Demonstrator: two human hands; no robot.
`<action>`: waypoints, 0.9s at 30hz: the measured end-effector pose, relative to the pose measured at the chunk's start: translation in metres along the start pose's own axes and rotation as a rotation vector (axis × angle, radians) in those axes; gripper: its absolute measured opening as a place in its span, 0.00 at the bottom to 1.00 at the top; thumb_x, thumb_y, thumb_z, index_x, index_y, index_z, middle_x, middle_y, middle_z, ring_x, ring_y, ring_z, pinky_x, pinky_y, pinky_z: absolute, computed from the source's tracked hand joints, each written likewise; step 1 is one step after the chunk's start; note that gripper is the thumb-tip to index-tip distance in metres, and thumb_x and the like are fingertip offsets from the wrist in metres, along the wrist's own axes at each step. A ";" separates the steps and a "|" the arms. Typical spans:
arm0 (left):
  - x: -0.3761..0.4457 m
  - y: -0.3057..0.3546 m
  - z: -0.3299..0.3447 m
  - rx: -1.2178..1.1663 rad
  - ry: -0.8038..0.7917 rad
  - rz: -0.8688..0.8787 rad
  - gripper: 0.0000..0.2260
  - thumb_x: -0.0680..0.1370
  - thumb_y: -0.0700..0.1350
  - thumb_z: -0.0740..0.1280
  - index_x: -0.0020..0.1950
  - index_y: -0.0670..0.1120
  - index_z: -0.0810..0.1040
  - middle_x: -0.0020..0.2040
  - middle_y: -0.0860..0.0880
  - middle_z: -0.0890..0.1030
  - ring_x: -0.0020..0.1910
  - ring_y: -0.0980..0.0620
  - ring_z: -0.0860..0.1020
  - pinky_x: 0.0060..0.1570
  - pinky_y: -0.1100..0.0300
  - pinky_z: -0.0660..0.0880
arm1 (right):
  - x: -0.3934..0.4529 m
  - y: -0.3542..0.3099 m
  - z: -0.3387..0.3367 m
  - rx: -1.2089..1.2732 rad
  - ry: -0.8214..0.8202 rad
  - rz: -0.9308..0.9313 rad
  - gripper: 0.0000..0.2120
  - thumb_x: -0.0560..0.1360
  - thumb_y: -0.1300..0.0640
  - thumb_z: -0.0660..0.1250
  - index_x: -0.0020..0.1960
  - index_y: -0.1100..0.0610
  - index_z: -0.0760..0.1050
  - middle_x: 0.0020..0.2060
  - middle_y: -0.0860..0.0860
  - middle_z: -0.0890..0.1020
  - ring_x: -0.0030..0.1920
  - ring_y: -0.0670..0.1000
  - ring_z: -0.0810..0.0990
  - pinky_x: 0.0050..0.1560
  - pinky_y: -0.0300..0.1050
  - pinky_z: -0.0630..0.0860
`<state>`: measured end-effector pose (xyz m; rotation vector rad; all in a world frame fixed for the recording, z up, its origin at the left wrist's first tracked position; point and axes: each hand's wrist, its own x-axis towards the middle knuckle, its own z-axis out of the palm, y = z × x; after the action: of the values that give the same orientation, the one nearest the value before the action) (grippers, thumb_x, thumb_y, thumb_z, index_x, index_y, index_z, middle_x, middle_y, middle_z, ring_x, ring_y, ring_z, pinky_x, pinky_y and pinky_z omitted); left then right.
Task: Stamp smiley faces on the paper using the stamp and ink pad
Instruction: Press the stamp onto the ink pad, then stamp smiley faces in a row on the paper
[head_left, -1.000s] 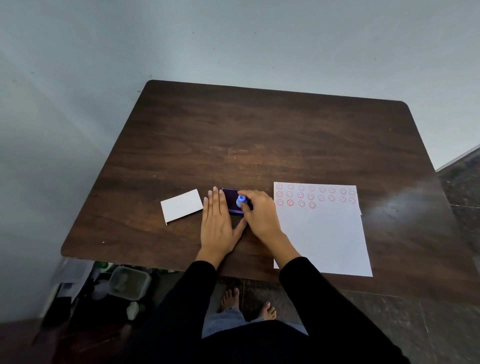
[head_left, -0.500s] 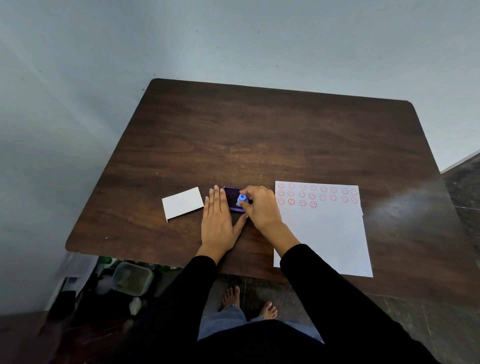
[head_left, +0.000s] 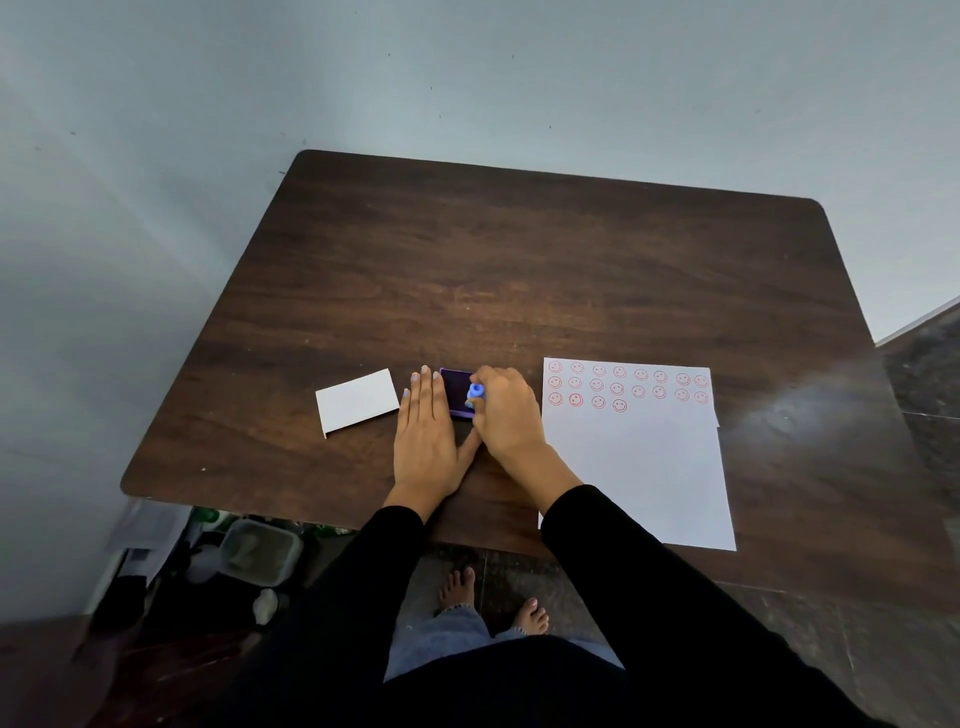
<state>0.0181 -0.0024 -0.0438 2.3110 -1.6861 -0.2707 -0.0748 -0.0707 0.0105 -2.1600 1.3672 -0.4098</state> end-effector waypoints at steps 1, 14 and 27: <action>0.000 0.000 0.000 0.001 -0.001 -0.001 0.37 0.78 0.58 0.59 0.75 0.36 0.48 0.77 0.39 0.50 0.77 0.44 0.48 0.74 0.56 0.42 | 0.000 0.001 0.000 0.011 0.005 0.004 0.09 0.71 0.65 0.67 0.51 0.62 0.76 0.49 0.59 0.81 0.51 0.57 0.77 0.49 0.51 0.76; -0.003 0.007 -0.003 -0.025 0.070 -0.013 0.40 0.75 0.64 0.57 0.75 0.35 0.53 0.76 0.36 0.55 0.77 0.41 0.53 0.75 0.49 0.48 | 0.007 0.016 -0.027 0.634 0.198 0.309 0.08 0.66 0.62 0.74 0.45 0.58 0.81 0.39 0.54 0.84 0.42 0.51 0.81 0.48 0.44 0.76; -0.017 0.054 0.015 0.007 -0.012 0.170 0.33 0.79 0.57 0.56 0.77 0.41 0.49 0.78 0.42 0.50 0.77 0.45 0.45 0.75 0.51 0.41 | -0.037 0.130 -0.088 1.409 0.664 0.805 0.10 0.72 0.60 0.71 0.52 0.61 0.79 0.43 0.52 0.83 0.42 0.49 0.83 0.43 0.40 0.81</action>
<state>-0.0404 -0.0038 -0.0406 2.1580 -1.8777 -0.2446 -0.2326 -0.1060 0.0055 -0.2842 1.3894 -1.2843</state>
